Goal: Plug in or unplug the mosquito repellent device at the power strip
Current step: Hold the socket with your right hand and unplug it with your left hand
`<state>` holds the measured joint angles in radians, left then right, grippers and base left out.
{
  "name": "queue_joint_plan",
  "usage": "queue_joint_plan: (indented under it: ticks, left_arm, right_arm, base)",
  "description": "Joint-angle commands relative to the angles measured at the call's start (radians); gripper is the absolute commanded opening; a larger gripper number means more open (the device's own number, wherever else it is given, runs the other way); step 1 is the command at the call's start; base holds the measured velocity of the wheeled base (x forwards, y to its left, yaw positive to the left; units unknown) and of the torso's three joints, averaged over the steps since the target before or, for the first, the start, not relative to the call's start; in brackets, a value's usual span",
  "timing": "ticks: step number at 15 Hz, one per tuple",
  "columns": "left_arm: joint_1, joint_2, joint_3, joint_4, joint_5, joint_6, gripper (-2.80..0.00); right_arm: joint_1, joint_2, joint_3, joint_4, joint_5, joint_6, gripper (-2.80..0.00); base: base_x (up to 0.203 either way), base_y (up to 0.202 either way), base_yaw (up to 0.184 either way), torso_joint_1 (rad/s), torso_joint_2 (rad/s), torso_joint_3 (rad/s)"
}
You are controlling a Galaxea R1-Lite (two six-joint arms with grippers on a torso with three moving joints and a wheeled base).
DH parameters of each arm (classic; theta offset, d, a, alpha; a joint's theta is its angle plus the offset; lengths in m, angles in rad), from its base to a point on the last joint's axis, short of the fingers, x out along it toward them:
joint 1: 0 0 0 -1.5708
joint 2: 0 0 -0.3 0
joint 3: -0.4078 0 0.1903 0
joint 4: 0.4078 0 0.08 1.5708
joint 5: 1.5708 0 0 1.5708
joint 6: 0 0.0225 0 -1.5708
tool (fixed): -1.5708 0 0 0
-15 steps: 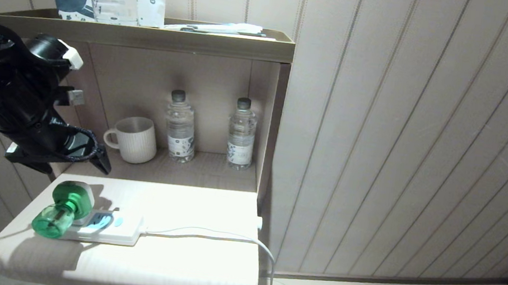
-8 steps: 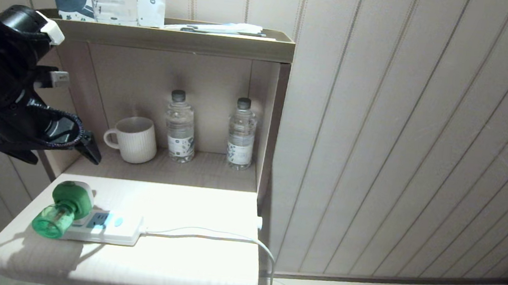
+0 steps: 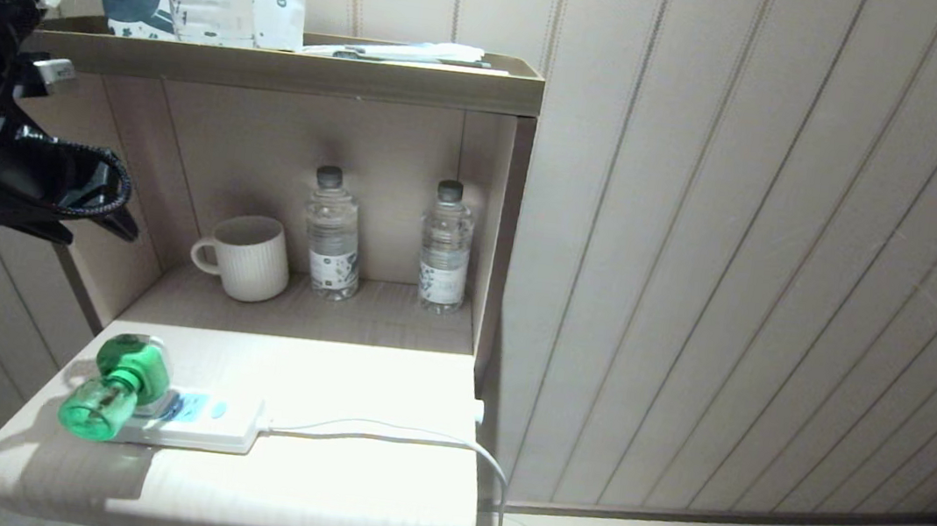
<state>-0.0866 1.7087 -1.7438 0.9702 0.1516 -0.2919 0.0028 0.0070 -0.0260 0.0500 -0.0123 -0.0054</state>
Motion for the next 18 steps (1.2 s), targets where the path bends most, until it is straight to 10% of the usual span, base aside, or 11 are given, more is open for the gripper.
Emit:
queue_joint_plan:
  ticks: [1, 8, 18]
  left_arm:
    - [0.002, -0.047, 0.005, 0.006, 0.020, -0.003, -2.80]
    - [0.006, -0.248, 0.148, 0.021, 0.044, 0.000, -2.80]
    - [-0.049, -0.851, 0.749, -0.175, 0.416, 0.002, -2.80]
  right_arm:
    - [0.000, 0.001, 0.000, 0.001, 0.000, -0.001, -2.80]
    - [0.000, 0.001, 0.000, 0.001, 0.000, -0.001, -2.80]
    - [0.000, 0.001, 0.000, 0.001, 0.000, -0.001, -2.80]
  base:
    - [0.000, 0.000, 0.000, 0.000, 0.00, 0.000]
    - [0.000, 0.000, 0.000, 0.000, 0.00, 0.000]
    - [0.000, 0.000, 0.000, 0.000, 0.00, 0.000]
